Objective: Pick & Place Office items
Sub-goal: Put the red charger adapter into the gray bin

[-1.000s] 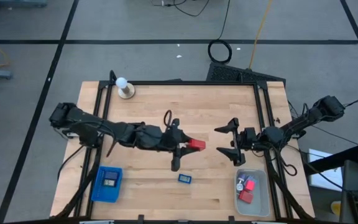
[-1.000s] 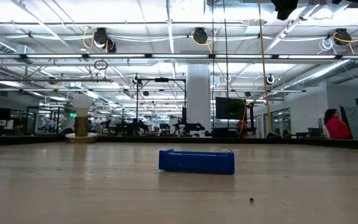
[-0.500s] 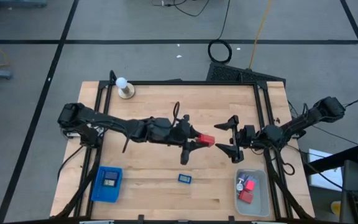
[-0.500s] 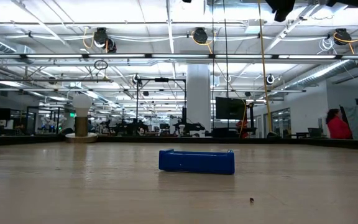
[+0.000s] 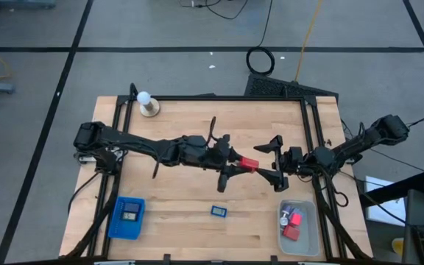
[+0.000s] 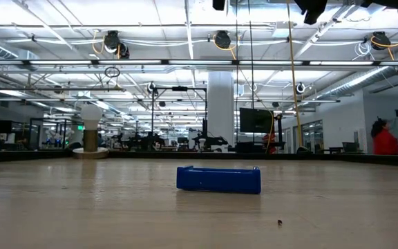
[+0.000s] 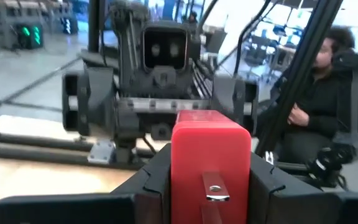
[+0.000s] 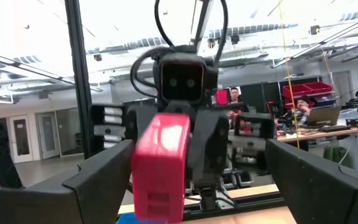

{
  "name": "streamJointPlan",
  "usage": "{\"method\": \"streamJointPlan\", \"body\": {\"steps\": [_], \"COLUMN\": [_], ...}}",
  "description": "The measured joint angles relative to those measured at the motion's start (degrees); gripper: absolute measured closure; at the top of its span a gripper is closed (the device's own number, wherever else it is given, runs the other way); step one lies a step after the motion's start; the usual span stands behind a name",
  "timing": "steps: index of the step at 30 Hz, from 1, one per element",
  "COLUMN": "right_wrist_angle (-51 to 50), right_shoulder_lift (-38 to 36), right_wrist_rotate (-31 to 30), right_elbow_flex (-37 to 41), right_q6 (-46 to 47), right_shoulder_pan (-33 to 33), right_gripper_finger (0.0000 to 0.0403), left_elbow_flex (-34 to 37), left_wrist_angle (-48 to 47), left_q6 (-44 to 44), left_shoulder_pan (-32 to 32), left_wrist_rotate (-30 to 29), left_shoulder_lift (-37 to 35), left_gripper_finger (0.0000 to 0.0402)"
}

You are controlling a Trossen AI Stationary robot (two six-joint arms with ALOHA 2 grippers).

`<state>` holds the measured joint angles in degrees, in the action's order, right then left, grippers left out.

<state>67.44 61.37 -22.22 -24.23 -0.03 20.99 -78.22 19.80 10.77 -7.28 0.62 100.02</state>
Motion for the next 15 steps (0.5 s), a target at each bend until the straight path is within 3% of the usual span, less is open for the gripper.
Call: {"method": "streamJointPlan", "body": {"steps": [15], "right_wrist_angle": [1.5], "right_shoulder_lift": [1.15], "right_wrist_rotate": [-0.08], "right_elbow_flex": [-0.02], "right_q6": [1.05], "right_shoulder_pan": [0.0], "right_gripper_finger": [0.0046], "left_elbow_flex": [0.04], "left_wrist_angle": [4.21], "left_q6": [0.9], "left_shoulder_pan": [0.63], "left_wrist_rotate": [2.41], "left_shoulder_lift": [2.32], "left_gripper_finger": [0.0289]}}
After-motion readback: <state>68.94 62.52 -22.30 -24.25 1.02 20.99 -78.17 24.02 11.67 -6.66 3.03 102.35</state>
